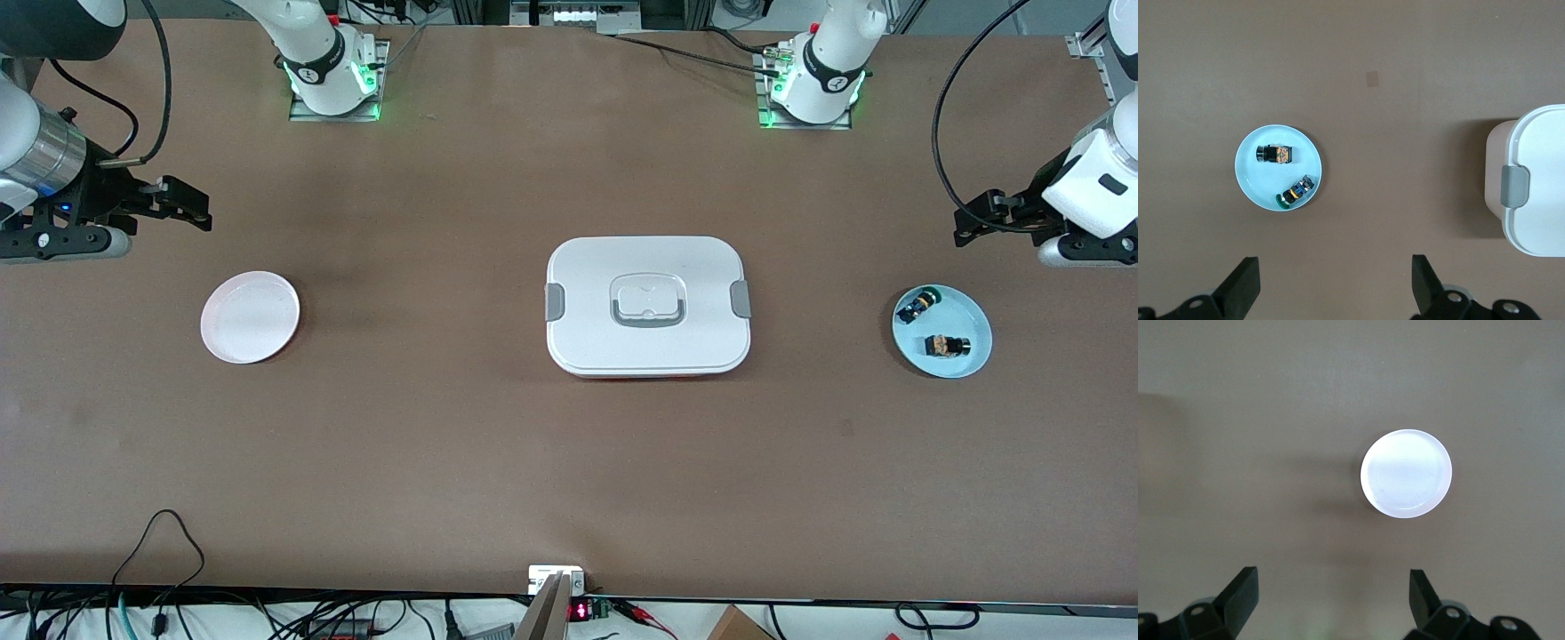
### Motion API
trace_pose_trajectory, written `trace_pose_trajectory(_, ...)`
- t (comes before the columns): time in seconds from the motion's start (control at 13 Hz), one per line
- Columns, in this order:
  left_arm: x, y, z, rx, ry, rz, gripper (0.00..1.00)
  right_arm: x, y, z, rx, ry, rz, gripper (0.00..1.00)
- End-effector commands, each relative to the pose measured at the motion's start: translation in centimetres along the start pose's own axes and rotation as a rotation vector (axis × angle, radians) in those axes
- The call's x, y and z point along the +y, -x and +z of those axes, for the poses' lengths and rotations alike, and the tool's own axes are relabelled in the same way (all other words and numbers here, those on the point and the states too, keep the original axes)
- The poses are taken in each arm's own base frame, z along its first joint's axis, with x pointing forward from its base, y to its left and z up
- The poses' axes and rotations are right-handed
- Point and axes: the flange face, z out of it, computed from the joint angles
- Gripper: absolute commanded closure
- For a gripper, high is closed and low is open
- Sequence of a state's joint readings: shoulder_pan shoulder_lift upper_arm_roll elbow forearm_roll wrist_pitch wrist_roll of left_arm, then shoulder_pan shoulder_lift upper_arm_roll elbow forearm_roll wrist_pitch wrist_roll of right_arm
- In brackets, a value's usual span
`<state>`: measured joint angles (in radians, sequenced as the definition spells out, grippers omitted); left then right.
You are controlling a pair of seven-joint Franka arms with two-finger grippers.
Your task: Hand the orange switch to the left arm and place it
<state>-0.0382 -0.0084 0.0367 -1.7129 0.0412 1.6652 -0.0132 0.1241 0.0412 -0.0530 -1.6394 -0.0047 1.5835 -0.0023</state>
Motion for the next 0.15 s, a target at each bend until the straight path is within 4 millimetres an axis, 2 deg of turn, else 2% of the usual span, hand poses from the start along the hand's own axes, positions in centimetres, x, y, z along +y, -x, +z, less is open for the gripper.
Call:
trace_pose_trajectory(0.0, 0.14, 0.24, -0.88, 0.0, 0.003, 0.009, 0.0, -0.12, -0.09, -0.46, -0.001, -0.014, 0.011, 0.0)
trace_pose_trajectory(0.08, 0.15, 0.25, -0.8, -0.002, 0.003, 0.009, 0.0, -0.12, -0.09, -0.46, -0.001, -0.014, 0.011, 0.0)
